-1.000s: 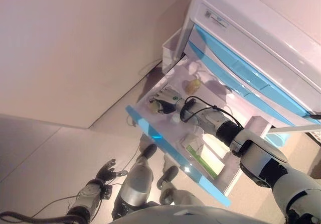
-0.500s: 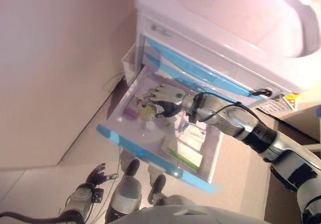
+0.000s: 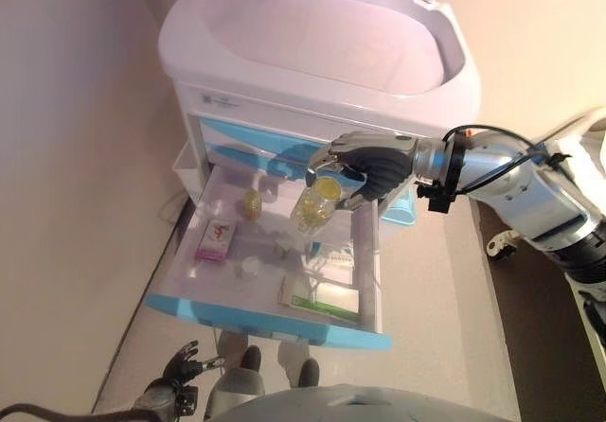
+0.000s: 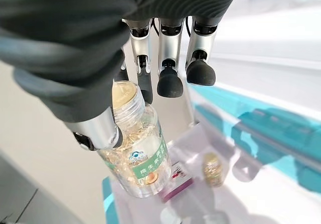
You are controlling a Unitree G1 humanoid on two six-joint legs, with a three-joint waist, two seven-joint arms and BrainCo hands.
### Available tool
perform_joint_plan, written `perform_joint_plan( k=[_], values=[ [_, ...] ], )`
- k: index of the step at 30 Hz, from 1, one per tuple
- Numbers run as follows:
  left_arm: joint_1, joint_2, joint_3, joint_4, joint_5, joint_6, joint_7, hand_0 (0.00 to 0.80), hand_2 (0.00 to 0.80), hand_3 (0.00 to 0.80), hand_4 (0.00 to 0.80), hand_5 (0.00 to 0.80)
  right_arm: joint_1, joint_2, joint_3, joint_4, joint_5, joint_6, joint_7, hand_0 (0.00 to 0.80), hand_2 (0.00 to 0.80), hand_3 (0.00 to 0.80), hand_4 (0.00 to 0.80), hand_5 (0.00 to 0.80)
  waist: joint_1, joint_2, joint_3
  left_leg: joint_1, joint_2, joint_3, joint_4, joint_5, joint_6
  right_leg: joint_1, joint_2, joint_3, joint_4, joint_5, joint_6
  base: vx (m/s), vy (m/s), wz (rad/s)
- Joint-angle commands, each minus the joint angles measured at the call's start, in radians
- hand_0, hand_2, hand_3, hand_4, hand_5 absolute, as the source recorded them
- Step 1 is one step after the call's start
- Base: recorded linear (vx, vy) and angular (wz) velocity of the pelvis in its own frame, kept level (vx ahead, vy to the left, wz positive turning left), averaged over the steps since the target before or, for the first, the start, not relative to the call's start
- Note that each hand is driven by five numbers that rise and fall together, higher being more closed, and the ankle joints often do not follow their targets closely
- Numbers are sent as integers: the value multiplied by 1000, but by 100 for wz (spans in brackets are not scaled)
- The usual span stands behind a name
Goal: Open the drawer and pick up the medicine
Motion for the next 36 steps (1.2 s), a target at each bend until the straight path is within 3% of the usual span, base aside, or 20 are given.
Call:
perform_joint_plan(
  k=[1, 14, 24, 30, 36],
  values=[
    [-14, 14, 1, 84, 23, -9, -3, 0, 0, 0, 0, 0, -91, -17, -49, 38, 32, 34, -20, 800, 800, 800, 800, 800, 8, -7, -54, 0, -63, -17, 40, -106, 35, 2, 24, 17, 81, -38, 42, 57, 20, -4],
    [10, 31, -20, 80, 18, 20, -5, 0, 0, 0, 0, 0, -364, -100, 6, 447, 23, 77, -216, 800, 800, 800, 800, 800, 7, -5, -80, 18, -63, -35, 13, -91, 23, 24, 24, -8, 66, -40, 39, 43, 6, 1],
    [12, 60, -71, 63, -10, 34, -22, 0, 0, 0, 0, 0, -711, -169, 234, 939, 74, 122, -366, 800, 800, 800, 800, 800, 55, -20, -69, 0, -69, -82, 5, -72, 14, 29, 20, -51, 70, -44, 33, 51, 18, 16],
    [13, 81, -76, 35, -21, 35, -27, 0, 0, 0, 0, 0, -804, -170, 310, 1070, 68, 172, -418, 800, 800, 800, 800, 800, 83, -29, -44, -26, -75, -108, 9, -65, 13, 9, 17, -66, 80, -46, 28, 17, -1, 16],
    [-19, 117, -88, -23, -45, 38, -9, 0, 0, 0, 0, 0, -857, -155, 363, 1132, 88, 225, -493, 800, 800, 800, 800, 800, 114, -48, 33, -90, -76, -138, 16, -61, 18, -48, 25, -78, 85, -42, 21, -113, -71, 12]
  ],
)
